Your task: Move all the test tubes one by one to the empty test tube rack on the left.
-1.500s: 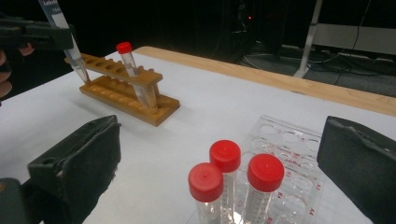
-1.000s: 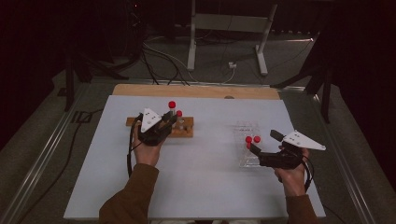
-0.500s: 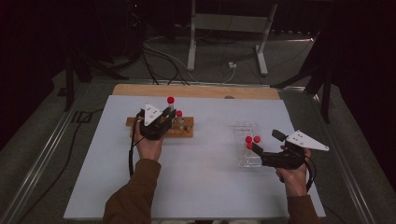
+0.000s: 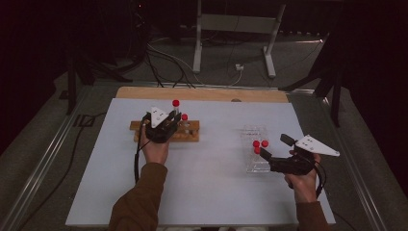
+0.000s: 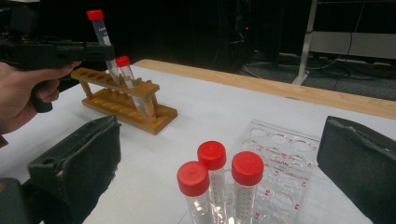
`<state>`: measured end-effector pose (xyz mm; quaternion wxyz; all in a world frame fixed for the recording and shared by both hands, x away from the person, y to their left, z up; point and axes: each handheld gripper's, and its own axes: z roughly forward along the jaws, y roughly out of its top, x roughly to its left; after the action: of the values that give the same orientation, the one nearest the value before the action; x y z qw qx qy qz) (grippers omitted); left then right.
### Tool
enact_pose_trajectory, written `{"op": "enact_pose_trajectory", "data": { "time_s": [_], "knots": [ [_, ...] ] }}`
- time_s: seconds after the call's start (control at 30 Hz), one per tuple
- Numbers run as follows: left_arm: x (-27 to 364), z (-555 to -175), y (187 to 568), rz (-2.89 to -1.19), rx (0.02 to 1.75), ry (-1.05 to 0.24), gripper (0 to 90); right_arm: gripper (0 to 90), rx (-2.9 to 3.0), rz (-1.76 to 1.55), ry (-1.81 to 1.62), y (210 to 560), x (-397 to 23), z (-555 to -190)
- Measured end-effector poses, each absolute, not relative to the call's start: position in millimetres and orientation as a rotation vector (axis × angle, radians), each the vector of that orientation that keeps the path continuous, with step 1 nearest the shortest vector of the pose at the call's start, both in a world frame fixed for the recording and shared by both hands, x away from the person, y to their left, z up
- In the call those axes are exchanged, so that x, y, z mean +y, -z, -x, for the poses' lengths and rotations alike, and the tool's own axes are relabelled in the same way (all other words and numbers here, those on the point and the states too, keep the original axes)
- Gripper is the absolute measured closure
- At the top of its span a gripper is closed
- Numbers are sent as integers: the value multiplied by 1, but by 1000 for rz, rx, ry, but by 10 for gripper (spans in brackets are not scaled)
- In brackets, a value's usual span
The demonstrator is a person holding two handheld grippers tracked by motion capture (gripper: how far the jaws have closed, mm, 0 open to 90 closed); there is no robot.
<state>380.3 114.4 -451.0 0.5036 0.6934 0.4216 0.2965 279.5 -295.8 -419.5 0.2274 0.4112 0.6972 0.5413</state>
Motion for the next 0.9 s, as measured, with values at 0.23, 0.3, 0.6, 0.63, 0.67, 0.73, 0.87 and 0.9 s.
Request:
{"op": "enact_pose_trajectory", "data": {
  "time_s": [0.23, 0.3, 0.6, 0.63, 0.67, 0.73, 0.87, 0.9],
  "knots": [
    [115, -382, 458, -1687, 1038, -709, 755, 0, 1920, -1130, -1494, 420, -296, -279],
    [115, -382, 460, -1689, 1045, -706, 755, 0, 1924, -1128, -1493, 420, -296, -279],
    [115, -383, 469, -1723, 1067, -696, 754, 0, 1925, -1124, -1498, 420, -296, -279],
    [114, -384, 470, -1728, 1069, -693, 754, 0, 1924, -1123, -1499, 420, -296, -279],
    [114, -384, 471, -1734, 1070, -692, 754, 0, 1924, -1123, -1499, 420, -296, -279],
    [113, -384, 473, -1740, 1075, -691, 754, 0, 1923, -1122, -1500, 420, -296, -279],
    [112, -384, 477, -1758, 1083, -688, 753, 0, 1923, -1120, -1503, 420, -296, -279],
    [112, -384, 478, -1761, 1084, -687, 753, 0, 1923, -1121, -1502, 420, -296, -279]
  ]
}}
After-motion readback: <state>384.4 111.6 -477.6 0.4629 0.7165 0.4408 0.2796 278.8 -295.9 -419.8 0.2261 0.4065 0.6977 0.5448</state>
